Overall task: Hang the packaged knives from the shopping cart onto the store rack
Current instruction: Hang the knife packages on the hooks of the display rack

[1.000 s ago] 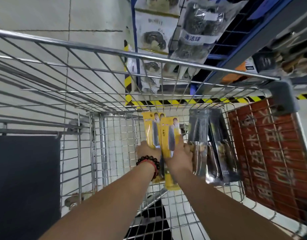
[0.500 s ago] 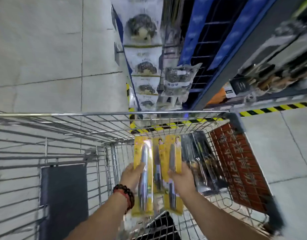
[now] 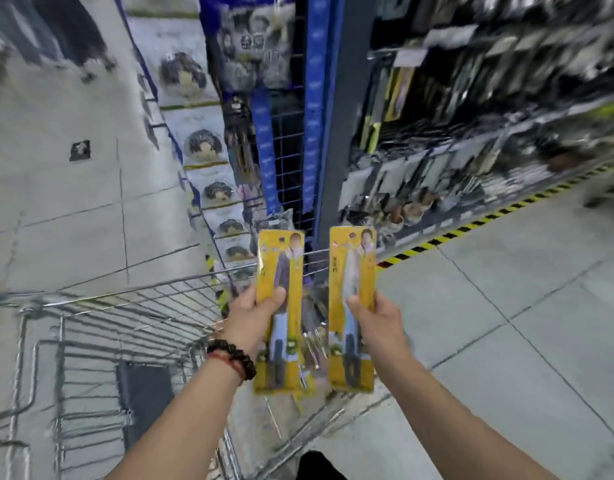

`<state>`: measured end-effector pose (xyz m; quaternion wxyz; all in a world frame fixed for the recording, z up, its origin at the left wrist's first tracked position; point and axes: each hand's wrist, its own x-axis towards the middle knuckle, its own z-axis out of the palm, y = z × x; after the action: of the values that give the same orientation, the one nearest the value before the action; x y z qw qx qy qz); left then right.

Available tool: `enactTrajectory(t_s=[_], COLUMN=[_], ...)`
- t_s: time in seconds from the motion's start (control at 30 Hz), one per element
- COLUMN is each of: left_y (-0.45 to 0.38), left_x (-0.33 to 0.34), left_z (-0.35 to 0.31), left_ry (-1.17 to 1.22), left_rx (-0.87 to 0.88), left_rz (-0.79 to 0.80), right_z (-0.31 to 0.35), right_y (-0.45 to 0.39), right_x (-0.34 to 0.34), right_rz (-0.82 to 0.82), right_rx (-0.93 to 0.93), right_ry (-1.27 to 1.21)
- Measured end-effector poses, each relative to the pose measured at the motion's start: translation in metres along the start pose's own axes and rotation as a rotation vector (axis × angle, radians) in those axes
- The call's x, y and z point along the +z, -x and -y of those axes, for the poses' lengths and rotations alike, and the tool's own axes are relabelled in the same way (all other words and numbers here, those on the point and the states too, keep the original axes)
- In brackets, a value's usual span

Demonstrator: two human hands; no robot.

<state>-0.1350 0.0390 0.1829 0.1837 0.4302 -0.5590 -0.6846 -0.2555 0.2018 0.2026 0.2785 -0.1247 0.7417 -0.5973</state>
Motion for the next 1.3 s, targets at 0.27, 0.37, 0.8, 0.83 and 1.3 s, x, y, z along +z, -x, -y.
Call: enactTrajectory(t_s=[0.27, 0.37, 0.8, 0.83, 1.3], left_y=[0.123, 0.162, 0.282, 0.288, 0.229], left_x=[0.096, 0.139, 0.346, 0.358, 0.441], left_z=[-0.05, -0.06, -0.071, -0.07, -0.087], left_ry=[0.023, 0.014, 0.019, 0.025, 0.019], left_rx=[0.227, 0.301, 0.381, 0.383, 0.353], left_rz=[0.333, 0.417, 0.577, 0.572, 0.383], right_z=[0.043, 0.05, 0.059, 0.056, 0.06], right_y=[0.137, 0.17, 0.219, 0.218, 0.099], right_x=[-0.111, -0.155, -0.377, -0.392, -0.46], right_rz=[-0.315, -0.394, -0.569, -0.57, -0.393], right_rx=[-0.108, -0.147, -0.232, -0.236, -0.231], right_ry=[-0.043, -0.069, -0.17, -0.175, -0.221])
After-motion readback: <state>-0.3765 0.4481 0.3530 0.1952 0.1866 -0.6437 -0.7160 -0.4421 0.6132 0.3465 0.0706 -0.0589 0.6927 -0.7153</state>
